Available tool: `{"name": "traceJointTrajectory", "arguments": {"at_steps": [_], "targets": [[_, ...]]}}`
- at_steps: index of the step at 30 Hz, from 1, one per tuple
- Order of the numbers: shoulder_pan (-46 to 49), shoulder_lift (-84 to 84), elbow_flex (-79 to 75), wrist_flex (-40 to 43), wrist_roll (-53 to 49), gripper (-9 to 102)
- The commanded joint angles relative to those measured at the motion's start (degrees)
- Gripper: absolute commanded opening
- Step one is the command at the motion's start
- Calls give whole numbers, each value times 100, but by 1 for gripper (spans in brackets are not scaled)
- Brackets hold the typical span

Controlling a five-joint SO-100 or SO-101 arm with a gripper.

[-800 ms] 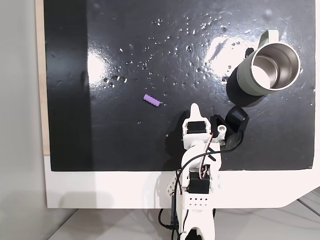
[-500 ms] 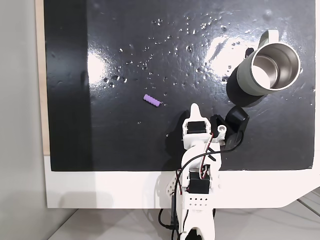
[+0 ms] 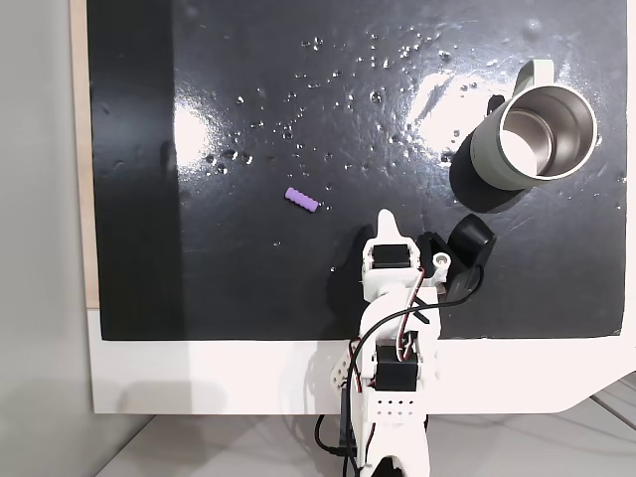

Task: Grasp a pengrip and put it in the cup.

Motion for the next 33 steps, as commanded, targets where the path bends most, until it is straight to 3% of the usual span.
{"name": "traceJointTrajectory", "arguments": {"at_steps": [1,9,17,23,28,33], "targets": [[-290,-1424,-1608,272,448,0],[-642,-4518,-4939,1925,1239,0],[-1371,-6407,-7049,3410,3050,0],[-1793,-6926,-7146,3331,3771,2],[-1811,-7392,-7128,3067,4307,17],[-2118,-7857,-7348,2839,4526,20]]}}
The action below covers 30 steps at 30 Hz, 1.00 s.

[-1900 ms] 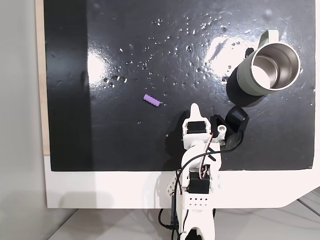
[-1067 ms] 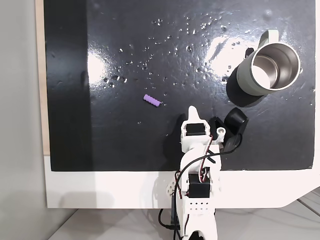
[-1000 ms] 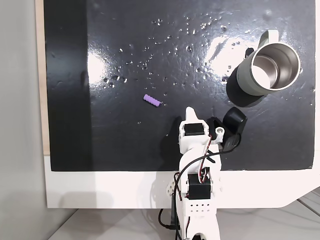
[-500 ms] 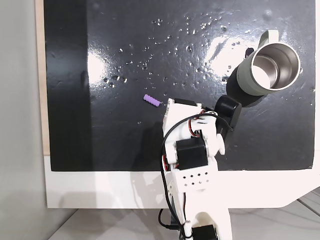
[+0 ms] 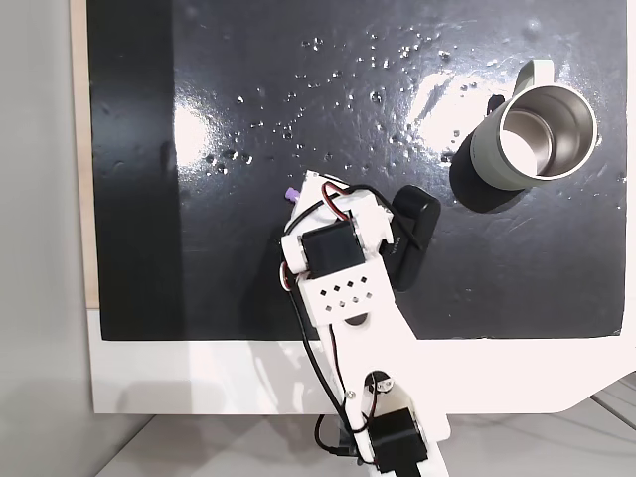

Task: Grasp a pengrip and put it in the cup.

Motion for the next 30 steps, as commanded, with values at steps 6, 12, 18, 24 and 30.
{"name": "traceJointTrajectory", "arguments": {"at_steps": [6,12,18,24,30], "targets": [[-185,-1072,-1063,-220,694,24],[-404,-1767,-1222,-334,773,24],[-387,-2364,-1389,-360,809,24],[-325,-2892,-1547,-360,791,24],[-308,-3349,-1802,-334,747,24]]}}
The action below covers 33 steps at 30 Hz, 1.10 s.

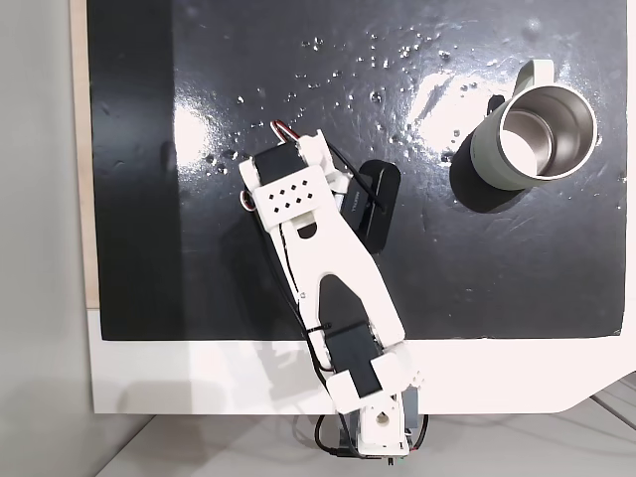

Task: Grasp a pengrip and put it in the cup.

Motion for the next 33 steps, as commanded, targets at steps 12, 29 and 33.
{"name": "traceJointTrajectory", "arguments": {"at_steps": [12,29,33], "targets": [[35,-545,-396,-88,281,22],[9,-1257,-932,-35,97,3],[0,-1283,-976,0,62,0]]}}
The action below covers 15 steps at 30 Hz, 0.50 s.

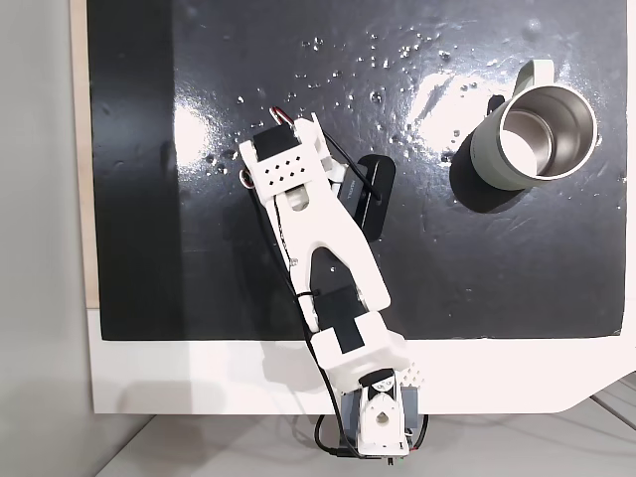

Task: Grasp a pengrip and put it in the cup.

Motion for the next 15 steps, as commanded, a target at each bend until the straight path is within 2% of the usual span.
{"name": "traceJointTrajectory", "arguments": {"at_steps": [1,10,15], "targets": [[-35,35,-246,35,62,0],[-88,1494,-290,659,-79,0],[185,2654,272,861,-378,0]]}}
